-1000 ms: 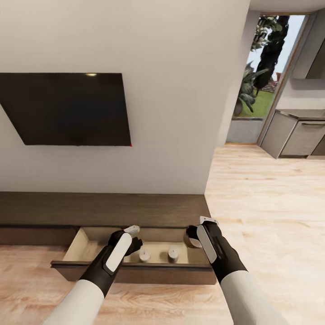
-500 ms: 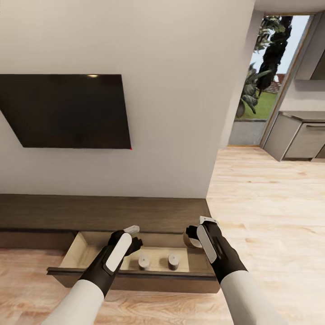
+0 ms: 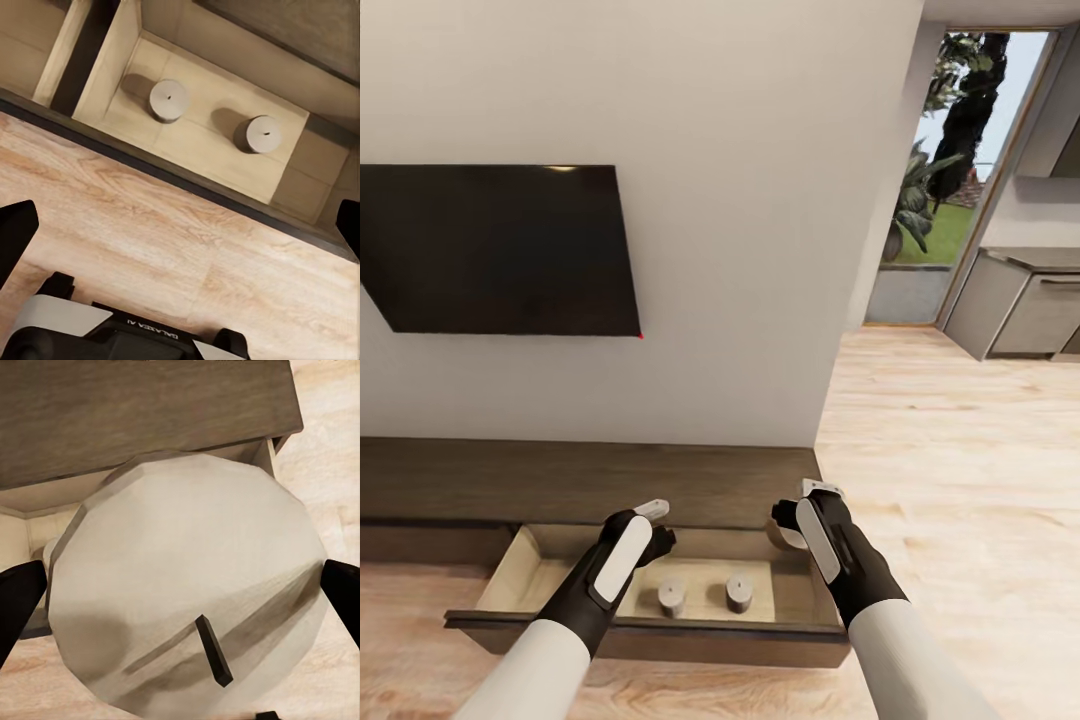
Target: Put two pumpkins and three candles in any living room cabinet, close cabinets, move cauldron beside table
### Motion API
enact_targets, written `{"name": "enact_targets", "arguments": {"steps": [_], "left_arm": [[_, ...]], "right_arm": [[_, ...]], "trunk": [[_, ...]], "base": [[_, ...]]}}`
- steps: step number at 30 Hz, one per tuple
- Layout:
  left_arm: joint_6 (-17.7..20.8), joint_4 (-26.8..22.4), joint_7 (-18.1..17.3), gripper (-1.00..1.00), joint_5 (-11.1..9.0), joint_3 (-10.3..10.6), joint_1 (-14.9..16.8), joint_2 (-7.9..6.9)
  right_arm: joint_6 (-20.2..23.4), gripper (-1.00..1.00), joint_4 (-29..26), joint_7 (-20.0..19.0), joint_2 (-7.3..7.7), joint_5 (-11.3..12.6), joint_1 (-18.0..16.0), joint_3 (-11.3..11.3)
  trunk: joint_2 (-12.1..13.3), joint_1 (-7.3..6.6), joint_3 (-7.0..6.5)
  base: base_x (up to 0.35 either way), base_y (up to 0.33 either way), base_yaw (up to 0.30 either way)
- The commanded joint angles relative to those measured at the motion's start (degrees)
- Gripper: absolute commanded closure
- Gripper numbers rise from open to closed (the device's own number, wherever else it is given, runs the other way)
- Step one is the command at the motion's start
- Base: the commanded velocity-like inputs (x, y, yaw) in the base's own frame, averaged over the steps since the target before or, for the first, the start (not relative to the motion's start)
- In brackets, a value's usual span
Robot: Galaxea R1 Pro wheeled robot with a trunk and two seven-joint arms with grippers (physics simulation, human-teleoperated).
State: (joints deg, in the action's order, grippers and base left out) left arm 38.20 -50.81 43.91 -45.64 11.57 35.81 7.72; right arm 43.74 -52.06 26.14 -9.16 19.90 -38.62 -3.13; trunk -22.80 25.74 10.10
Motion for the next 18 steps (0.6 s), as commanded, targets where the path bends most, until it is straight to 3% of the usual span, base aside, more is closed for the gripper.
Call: {"name": "enact_targets", "arguments": {"steps": [1, 11, 18], "left_arm": [[0.04, -0.07, 0.57, -1.00, -0.56, 0.10, 0.05, -0.04], [-0.02, -0.07, 0.58, -1.00, -0.52, 0.12, 0.05, 0.00], [-0.05, -0.11, 0.64, -1.00, -0.58, 0.03, 0.05, 0.01]], "right_arm": [[0.12, 1.00, -0.06, 0.58, 0.02, 0.54, -0.05, -0.12], [0.82, 1.00, 0.19, 1.04, 0.02, 0.49, -0.05, 0.21], [3.93, 1.00, 0.24, 1.02, 0.02, 0.79, -0.05, 0.35]], "trunk": [[-0.12, 0.04, 0.12], [-0.12, 0.04, 0.12], [-0.12, 0.04, 0.12]], "base": [[0.079, -0.054, 0.000], [0.215, -0.010, 0.000], [0.039, 0.000, 0.000]]}}
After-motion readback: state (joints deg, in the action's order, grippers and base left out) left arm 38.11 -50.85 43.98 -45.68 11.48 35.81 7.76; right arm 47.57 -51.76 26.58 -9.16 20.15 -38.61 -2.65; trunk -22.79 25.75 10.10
